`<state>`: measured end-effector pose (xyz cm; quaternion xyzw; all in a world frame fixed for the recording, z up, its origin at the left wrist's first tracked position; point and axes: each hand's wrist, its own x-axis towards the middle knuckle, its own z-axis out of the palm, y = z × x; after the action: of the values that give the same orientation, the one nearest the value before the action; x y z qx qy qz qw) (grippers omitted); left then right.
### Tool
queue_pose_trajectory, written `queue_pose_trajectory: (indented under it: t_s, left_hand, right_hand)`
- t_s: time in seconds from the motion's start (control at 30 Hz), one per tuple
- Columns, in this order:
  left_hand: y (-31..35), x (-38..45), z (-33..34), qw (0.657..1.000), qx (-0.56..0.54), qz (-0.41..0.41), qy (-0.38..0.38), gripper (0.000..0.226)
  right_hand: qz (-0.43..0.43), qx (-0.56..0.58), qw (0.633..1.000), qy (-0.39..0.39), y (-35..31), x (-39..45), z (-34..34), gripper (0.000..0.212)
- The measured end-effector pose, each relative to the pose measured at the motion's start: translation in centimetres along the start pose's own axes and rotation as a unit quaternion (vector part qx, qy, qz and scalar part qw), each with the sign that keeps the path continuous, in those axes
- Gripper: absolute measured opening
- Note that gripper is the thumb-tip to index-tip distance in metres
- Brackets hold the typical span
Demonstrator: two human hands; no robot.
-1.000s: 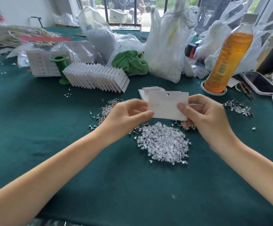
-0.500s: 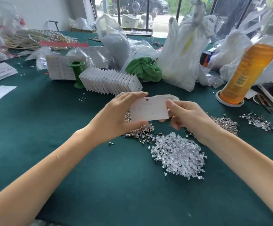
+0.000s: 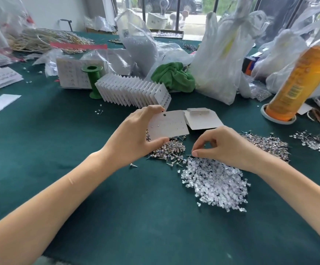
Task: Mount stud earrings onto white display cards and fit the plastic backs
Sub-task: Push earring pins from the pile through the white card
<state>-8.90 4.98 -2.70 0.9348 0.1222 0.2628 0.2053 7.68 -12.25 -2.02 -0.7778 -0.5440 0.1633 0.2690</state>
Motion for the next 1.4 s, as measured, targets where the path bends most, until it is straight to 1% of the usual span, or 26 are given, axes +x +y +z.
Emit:
queue_pose_trajectory:
  t_s: [0.2,0.3,0.37,0.43,0.53,0.7,0.77,0.83,0.93,1.03,1.4]
  left_hand:
    - [0.1,-0.1,0.0,1.0,0.003,-0.004,-0.002,0.065]
    - [0.2,-0.1,0.1,1.0,0.01,0.001,-0.008,0.065]
    - [0.2,-0.1,0.2,1.0,0.008,0.002,-0.01,0.065]
    - [0.1,-0.2,0.2,1.0,0.005,-0.002,-0.011,0.065]
    - [0.1,-0.2,0.3,1.0,0.002,-0.005,-0.011,0.066]
    - [0.3,-0.3,0.4,1.0,-0.024,-0.002,-0.019,0.065]
    - [0.6,-0.5,0.6,0.999,-0.038,0.012,-0.031,0.064]
    - [1.0,-0.7,0.8,0.997,-0.054,0.024,-0.045,0.064]
    - [1.6,-1.0,1.2,0.995,-0.077,0.041,-0.056,0.066]
    - [2.0,-1.2,1.5,0.992,-0.096,0.052,-0.062,0.068]
    - [2.1,-1.2,1.6,0.988,-0.133,0.052,-0.054,0.07]
  right_hand:
    - [0.016,-0.042,0.999,-0.009,-0.4,0.3,0.2,0.012]
    - [0.016,-0.086,0.996,-0.014,-0.6,0.3,0.4,0.017]
    - [0.015,-0.095,0.995,-0.016,-0.7,0.2,0.5,0.021]
    - [0.013,-0.081,0.996,-0.014,-0.7,0.1,0.5,0.023]
    - [0.024,-0.043,0.999,0.002,-0.7,0.1,-0.1,0.019]
    - [0.021,0.055,0.996,0.062,-1.5,-0.1,-1.8,0.012]
    - [0.006,0.097,0.991,0.087,-2.2,-0.4,-2.3,0.01]
    - [-0.018,0.111,0.987,0.115,-2.9,-0.6,-2.3,0.011]
    - [-0.044,0.043,0.988,0.144,-3.8,-1.1,-1.4,0.011]
    - [-0.067,-0.027,0.988,0.134,-4.1,-1.4,-0.6,0.009]
    - [-0.115,-0.099,0.982,0.116,-3.8,-1.5,0.3,0.008]
